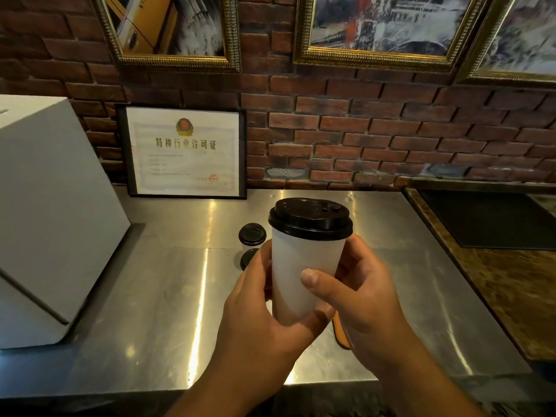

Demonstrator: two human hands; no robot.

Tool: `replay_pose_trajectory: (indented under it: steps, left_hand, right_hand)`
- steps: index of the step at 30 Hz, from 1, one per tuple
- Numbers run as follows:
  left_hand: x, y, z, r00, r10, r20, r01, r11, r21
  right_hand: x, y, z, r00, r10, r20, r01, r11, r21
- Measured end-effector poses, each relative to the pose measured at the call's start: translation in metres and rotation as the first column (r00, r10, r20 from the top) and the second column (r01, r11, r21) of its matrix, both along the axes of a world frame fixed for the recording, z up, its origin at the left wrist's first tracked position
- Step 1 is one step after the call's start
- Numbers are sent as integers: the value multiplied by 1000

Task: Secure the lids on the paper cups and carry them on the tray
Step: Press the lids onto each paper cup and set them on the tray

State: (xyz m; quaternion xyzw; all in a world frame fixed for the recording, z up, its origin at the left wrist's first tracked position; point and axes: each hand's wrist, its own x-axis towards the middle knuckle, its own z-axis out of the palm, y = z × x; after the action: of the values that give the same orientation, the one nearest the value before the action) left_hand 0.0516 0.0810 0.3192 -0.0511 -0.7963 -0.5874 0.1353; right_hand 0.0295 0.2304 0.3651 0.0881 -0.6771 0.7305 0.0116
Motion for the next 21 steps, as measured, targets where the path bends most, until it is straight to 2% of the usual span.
replay_pose_trajectory:
  steps: [4, 8, 15, 21]
  left_hand:
    - [-1, -1, 1, 1000, 26, -3, -27, 999, -29]
    - [-2, -1, 3, 1000, -9, -2, 9, 1000, 9]
    - [-2, -3, 8, 1000, 0, 3, 0, 1000, 22]
    - [-2, 1, 9, 1000, -23, 11, 23, 1000, -4]
  right_hand:
    - [-2, 2, 4, 999, -34, -32, 35, 999, 22]
    - [-5, 3, 4, 998, -49, -45, 49, 999, 9]
    - [-4, 3, 1, 1000, -20, -20, 19, 999, -30]
    - [-3, 4, -1, 998, -69, -11, 69, 997, -28]
